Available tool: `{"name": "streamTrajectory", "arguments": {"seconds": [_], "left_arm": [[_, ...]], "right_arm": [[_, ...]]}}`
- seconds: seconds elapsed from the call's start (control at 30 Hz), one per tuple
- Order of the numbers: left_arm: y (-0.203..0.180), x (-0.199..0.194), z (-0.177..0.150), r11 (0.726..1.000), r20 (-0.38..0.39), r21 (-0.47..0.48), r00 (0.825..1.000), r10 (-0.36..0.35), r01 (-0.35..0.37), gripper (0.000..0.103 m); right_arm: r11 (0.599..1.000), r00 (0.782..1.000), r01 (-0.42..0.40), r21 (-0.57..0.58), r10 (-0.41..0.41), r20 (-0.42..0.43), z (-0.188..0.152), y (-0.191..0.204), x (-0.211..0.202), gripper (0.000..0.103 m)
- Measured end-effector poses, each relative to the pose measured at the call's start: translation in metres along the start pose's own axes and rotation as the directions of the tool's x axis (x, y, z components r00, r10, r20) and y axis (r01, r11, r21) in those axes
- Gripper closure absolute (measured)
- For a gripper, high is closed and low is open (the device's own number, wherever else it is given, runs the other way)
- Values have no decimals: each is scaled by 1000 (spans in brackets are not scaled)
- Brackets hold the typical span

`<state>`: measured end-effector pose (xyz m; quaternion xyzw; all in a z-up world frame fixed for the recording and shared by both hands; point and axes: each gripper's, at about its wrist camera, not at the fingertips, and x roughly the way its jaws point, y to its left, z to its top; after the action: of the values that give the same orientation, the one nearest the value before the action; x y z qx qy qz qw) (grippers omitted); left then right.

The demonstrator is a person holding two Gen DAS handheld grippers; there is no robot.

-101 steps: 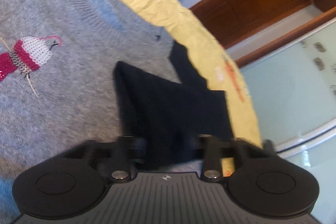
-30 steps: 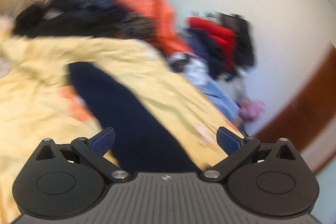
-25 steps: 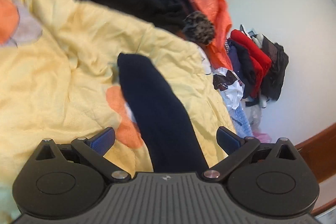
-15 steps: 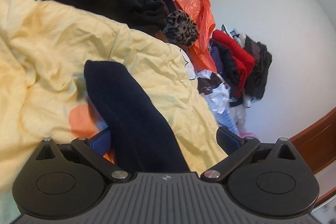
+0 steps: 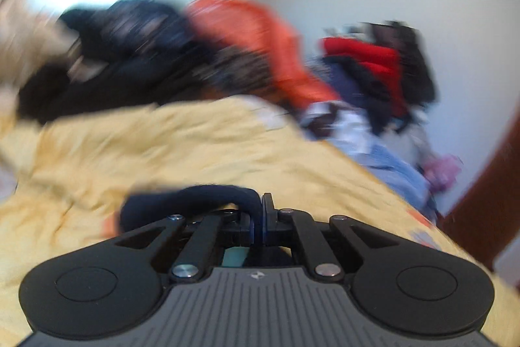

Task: Fold small clothes

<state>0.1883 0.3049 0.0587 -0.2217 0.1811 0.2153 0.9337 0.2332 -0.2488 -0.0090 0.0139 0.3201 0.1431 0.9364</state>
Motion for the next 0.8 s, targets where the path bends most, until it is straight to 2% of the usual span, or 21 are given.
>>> {"name": "streamTrajectory", "arguments": {"seconds": [0.03,0.07,0.1,0.13,0.17,0.2,0.23,0.27,0.3,0.33,0.37,0.4,0.47,0.5,0.53,0.57,0.6,0.67,0.73,0.8], "left_arm": [[-32,-17,-9,995,28,89,998,-51,49,99],[-66,-34,-23,977,30,187,993,-113,105,99],[-100,-50,-43,942,6,289,984,-179,170,99],[-134,-62,-69,883,-60,400,968,-242,246,99],[-166,-72,-101,800,-154,512,950,-273,313,99],[-192,-79,-135,712,-254,587,923,-288,384,99],[-211,-85,-165,634,-354,621,887,-297,460,98],[-223,-91,-191,573,-426,635,854,-298,517,98],[-230,-100,-210,531,-416,677,860,-295,510,98],[-233,-113,-222,493,-343,742,890,-301,453,97],[-235,-120,-226,470,-329,769,898,-292,434,96],[-234,-124,-224,472,-340,764,896,-286,440,95],[-223,-134,-213,514,-350,722,885,-307,464,87],[-215,-140,-206,540,-339,697,880,-332,472,73],[-205,-147,-200,569,-317,670,877,-361,477,46],[-195,-153,-195,606,-283,637,876,-391,476,29],[-184,-161,-193,641,-233,603,874,-426,474,7],[-160,-171,-188,689,-160,540,862,-481,484,4],[-140,-170,-183,746,-152,448,864,-480,493,4],[-117,-160,-177,801,-169,297,854,-491,519,4]], "right_arm": [[1000,1000,0,0,0,0,0,0,0,1],[1000,1000,0,1,0,0,0,0,0,1],[1000,1000,-1,2,1,1,0,0,0,1],[1000,1000,-2,4,2,1,0,-1,0,1],[1000,1000,-4,7,4,2,0,-1,-1,1],[1000,1000,-7,12,7,4,0,-2,-1,1],[1000,1000,-11,18,11,6,0,-3,-1,1],[1000,1000,-16,24,15,8,0,-4,-2,1],[999,1000,-19,29,18,9,0,-5,-2,1],[999,1000,-20,35,20,11,-1,-6,-3,1],[999,1000,-22,41,22,14,-1,-6,-3,1],[999,1000,-25,44,24,15,-1,-6,-4,1],[998,999,-28,48,27,16,-1,-7,-4,1],[998,999,-28,48,28,16,-1,-7,-4,1],[998,999,-28,48,27,17,-1,-7,-4,1],[998,999,-28,49,28,17,-1,-7,-4,1],[998,999,-29,50,28,17,-1,-7,-4,1],[998,999,-28,48,27,17,-1,-7,-4,1],[999,1000,-22,41,22,14,-1,-6,-4,1],[1000,1000,-7,21,7,4,0,-2,-3,1]]}}
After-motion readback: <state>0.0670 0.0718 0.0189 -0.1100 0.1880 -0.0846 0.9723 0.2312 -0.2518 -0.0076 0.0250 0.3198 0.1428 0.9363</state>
